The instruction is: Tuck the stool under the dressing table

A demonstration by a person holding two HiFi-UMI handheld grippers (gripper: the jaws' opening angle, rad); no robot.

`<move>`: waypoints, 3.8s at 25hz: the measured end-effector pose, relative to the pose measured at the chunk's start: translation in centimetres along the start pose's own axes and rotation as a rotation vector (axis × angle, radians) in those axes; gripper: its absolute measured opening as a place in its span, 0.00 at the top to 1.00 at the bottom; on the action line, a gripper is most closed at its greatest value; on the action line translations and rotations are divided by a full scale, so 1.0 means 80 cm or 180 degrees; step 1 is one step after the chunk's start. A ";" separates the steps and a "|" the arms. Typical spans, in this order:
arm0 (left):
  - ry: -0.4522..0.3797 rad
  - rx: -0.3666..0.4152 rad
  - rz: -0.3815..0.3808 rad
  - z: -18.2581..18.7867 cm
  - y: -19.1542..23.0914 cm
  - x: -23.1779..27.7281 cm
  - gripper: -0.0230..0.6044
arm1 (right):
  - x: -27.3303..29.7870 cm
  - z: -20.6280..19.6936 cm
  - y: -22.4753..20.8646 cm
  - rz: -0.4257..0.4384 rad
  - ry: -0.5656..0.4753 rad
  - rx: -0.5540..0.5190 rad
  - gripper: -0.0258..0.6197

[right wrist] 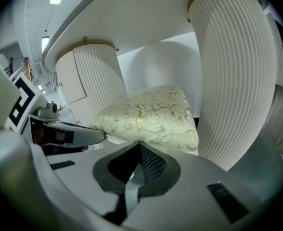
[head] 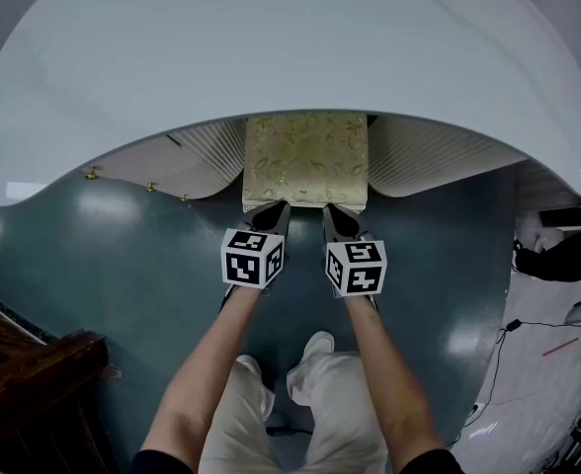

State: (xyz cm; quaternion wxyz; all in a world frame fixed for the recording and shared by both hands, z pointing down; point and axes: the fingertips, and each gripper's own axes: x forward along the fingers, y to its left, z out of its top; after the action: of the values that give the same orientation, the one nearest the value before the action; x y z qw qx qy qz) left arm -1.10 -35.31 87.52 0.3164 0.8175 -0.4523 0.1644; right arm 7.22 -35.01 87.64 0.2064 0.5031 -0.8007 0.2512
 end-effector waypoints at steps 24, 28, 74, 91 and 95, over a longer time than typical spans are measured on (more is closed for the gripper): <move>0.0021 -0.0007 -0.0100 0.009 -0.027 -0.051 0.95 | -0.046 0.008 0.007 -0.0024 0.0064 0.0207 0.95; -0.0016 -0.0058 -0.0096 0.031 -0.043 -0.093 0.95 | -0.086 0.033 0.024 -0.0066 0.0073 0.0267 0.95; -0.0591 0.0416 -0.0486 0.321 -0.286 -0.502 0.95 | -0.477 0.294 0.241 0.0004 -0.0242 0.0181 0.95; -0.0936 0.0831 -0.0570 0.386 -0.319 -0.658 0.95 | -0.588 0.397 0.355 0.0091 -0.0892 -0.0094 0.95; -0.1031 0.0842 -0.0600 0.394 -0.331 -0.685 0.95 | -0.615 0.412 0.364 0.0087 -0.1001 -0.0146 0.95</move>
State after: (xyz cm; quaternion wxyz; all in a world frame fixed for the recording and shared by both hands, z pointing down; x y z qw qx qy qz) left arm -8.75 -11.17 23.84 0.1436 0.9063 -0.3932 0.0586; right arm -1.70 -9.92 27.28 0.0865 0.5205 -0.8355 0.1537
